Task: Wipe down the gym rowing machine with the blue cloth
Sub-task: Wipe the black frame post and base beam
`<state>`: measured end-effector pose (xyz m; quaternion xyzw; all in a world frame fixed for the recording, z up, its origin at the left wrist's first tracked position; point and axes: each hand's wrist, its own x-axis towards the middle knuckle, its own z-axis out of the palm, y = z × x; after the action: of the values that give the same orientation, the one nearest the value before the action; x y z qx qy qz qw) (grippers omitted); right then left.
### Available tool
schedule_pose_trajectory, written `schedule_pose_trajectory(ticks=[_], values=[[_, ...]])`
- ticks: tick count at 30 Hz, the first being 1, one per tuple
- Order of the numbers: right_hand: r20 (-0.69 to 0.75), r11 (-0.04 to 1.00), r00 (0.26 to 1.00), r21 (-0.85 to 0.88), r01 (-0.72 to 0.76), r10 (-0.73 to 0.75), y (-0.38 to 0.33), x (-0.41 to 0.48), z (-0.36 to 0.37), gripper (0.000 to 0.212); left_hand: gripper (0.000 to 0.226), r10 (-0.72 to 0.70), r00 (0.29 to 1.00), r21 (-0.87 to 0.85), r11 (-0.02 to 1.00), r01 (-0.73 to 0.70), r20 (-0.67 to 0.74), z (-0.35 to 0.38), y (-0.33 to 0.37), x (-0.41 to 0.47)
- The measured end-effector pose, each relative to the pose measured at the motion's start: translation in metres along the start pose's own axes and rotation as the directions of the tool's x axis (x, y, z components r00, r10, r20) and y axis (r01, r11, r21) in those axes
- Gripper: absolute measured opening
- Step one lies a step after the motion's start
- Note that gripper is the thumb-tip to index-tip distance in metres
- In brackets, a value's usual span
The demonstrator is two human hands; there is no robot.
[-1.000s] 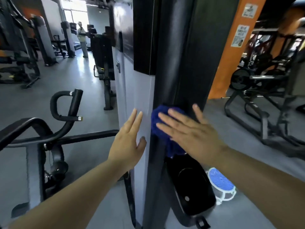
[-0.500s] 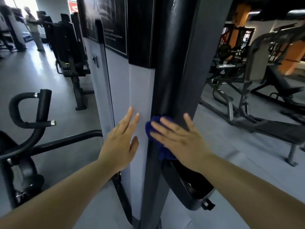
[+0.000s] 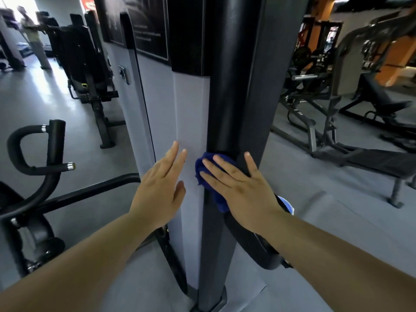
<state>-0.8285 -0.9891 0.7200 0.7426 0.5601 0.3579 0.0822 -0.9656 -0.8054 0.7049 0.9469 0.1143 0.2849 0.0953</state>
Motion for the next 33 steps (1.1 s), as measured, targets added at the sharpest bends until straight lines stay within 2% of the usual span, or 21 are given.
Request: schedule_pose_trajectory(ticks=[2, 4, 7, 11, 15, 18, 23, 25, 28, 31, 33], values=[[-0.097, 0.993, 0.989, -0.034, -0.117, 0.113, 0.005, 0.01, -0.015, 0.095, 0.076, 0.066, 0.997, 0.006, 0.998, -0.065, -0.037, 0.007, -0.006, 0.007], [-0.17, 0.969, 0.959, -0.061, -0.239, 0.226, 0.008, 0.023, -0.029, 0.082, 0.076, 0.119, 0.991, -0.028, 0.992, -0.121, -0.065, 0.015, -0.013, 0.015], [-0.138, 0.947, 0.942, -0.061, -0.316, 0.306, -0.007, 0.028, -0.024, 0.077, 0.071, 0.198, 0.976, -0.055, 0.978, -0.203, -0.088, 0.021, -0.024, 0.017], [0.132, 0.98, 0.975, -0.114, -0.164, 0.179, -0.042, 0.002, 0.01, 0.103, 0.069, 0.24, 0.965, -0.091, 0.964, -0.25, -0.105, 0.018, -0.034, 0.013], [0.034, 0.986, 0.994, -0.134, -0.099, 0.104, -0.022, 0.009, -0.016, 0.095, 0.077, 0.235, 0.968, -0.209, 0.946, -0.247, -0.085, 0.025, -0.036, -0.008], [-0.069, 0.982, 0.997, -0.179, -0.055, 0.043, 0.013, 0.029, -0.051, 0.077, 0.077, 0.223, 0.967, -0.261, 0.932, -0.249, -0.126, 0.031, -0.026, -0.016], [-0.082, 0.971, 0.983, -0.192, 0.145, -0.163, 0.05, 0.056, -0.086, 0.07, 0.083, 0.047, 0.948, -0.407, 0.896, -0.18, -0.315, 0.031, 0.024, 0.0], [-0.032, 0.961, 0.968, -0.138, 0.241, -0.247, 0.063, 0.066, -0.09, 0.07, 0.086, -0.061, 0.918, -0.458, 0.879, -0.136, -0.391, 0.035, 0.051, 0.013], [0.059, 0.93, 0.93, -0.051, 0.365, -0.362, 0.082, 0.075, -0.1, 0.068, 0.091, -0.251, 0.875, -0.567, 0.823, -0.033, -0.414, 0.039, 0.093, 0.028], [0.079, 0.871, 0.872, -0.062, 0.488, -0.483, 0.102, 0.076, -0.109, 0.057, 0.074, -0.432, 0.784, -0.645, 0.762, 0.052, -0.446, 0.041, 0.127, 0.038], [0.043, 0.839, 0.841, -0.06, 0.541, -0.539, 0.111, 0.079, -0.114, 0.047, 0.048, -0.519, 0.677, -0.649, 0.757, 0.079, -0.522, 0.037, 0.136, 0.045]])
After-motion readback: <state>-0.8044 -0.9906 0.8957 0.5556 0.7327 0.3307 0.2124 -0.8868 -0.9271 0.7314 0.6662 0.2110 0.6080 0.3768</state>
